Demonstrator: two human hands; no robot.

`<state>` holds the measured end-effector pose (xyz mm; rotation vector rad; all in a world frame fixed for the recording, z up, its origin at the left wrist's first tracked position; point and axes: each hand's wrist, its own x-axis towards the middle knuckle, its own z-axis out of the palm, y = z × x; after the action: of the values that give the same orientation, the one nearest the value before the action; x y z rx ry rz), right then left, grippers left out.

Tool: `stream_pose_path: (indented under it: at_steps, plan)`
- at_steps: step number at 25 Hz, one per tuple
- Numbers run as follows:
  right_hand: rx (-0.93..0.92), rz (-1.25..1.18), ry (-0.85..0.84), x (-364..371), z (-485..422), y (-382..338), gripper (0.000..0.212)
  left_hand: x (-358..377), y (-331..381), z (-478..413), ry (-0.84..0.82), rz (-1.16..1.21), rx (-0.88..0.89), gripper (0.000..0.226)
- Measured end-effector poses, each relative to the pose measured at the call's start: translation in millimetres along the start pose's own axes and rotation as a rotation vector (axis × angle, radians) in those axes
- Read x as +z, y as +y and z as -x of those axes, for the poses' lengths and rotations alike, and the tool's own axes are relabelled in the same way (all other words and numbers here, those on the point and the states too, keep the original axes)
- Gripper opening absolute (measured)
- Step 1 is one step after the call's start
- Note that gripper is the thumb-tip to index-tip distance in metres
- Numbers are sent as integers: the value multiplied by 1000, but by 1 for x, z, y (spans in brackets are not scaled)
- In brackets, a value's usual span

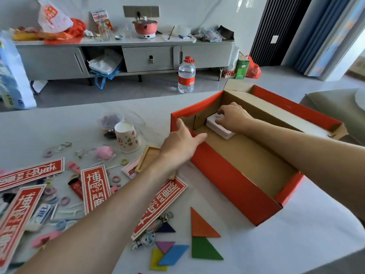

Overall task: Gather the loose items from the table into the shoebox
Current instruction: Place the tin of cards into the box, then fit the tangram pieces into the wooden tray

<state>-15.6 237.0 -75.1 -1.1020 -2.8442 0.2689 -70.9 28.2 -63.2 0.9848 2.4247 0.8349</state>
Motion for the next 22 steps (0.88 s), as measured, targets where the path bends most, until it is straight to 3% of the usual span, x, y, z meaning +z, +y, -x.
stream_pose_path:
  at_steps: [5, 7, 9, 14, 16, 22]
  plan:
    - [-245, -284, 173, -65, 96, -80, 20, -58, -44, 77, 30, 210, -63, 28]
    - [-398, -344, 131, -63, 141, -120, 20, -74, -76, 116, 43, 275, -95, 10]
    - [-463, -292, 21, -38, 170, -150, 23, -88, -107, 149, 55, 370, -166, 12]
    - [-300, 70, -157, 41, 176, -168, 42, -106, -166, 187, 93, 608, -300, 13]
    - [-256, 136, -193, 64, 166, -169, 34, -106, -187, 188, 115, 658, -301, 13]
    - [-337, 398, 22, 98, 156, -177, 22, -91, -219, 183, 108, 860, -313, 18]
